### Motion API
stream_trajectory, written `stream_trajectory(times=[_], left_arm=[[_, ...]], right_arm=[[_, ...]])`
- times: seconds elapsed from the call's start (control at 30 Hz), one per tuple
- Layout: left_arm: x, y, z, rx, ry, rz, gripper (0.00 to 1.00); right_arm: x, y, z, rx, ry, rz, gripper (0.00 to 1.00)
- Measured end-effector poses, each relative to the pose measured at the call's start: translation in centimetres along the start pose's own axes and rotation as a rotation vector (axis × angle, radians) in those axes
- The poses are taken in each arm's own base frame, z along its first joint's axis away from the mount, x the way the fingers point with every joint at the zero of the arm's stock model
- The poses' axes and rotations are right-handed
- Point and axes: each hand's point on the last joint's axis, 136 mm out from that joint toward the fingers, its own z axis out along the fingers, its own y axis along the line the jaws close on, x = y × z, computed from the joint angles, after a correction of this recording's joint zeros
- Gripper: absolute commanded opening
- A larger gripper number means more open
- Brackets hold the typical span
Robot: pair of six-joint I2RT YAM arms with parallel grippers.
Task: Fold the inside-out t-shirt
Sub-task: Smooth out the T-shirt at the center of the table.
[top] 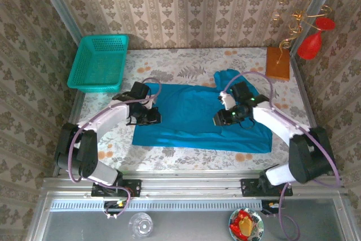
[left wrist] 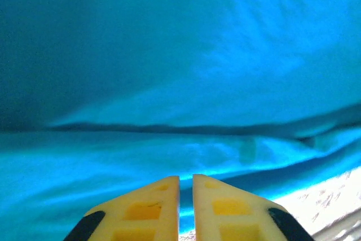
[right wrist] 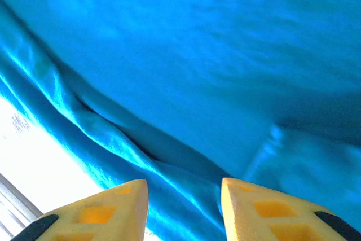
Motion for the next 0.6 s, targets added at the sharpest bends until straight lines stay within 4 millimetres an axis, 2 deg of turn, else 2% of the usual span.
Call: stream_trajectory(times=[0.13, 0.3, 0.47, 0.6], left_arm=[[-0.4, -2.3, 0.3, 0.005, 0.048, 0.238, 0.23], [-1.7, -5.0, -0.3, 0.025, 0.063, 0.581, 0.22], [-1.4, -5.4, -0.4, 0.062, 0.104, 0.882, 0.22], [-1.2, -4.9, 0.5, 0.073, 0.167, 1.046, 0.22]], right_arm=[[0.1, 0.6, 2.3, 0.012, 0.117, -0.157, 0.37], [1.0, -0.7, 2.9, 0.059, 0.221, -0.252, 0.36], [0.4, -2.6, 2.9, 0.163, 0.281, -0.259, 0.4], [-0.1, -3.9, 2.4, 0.261, 0.283, -0.156, 0.4]])
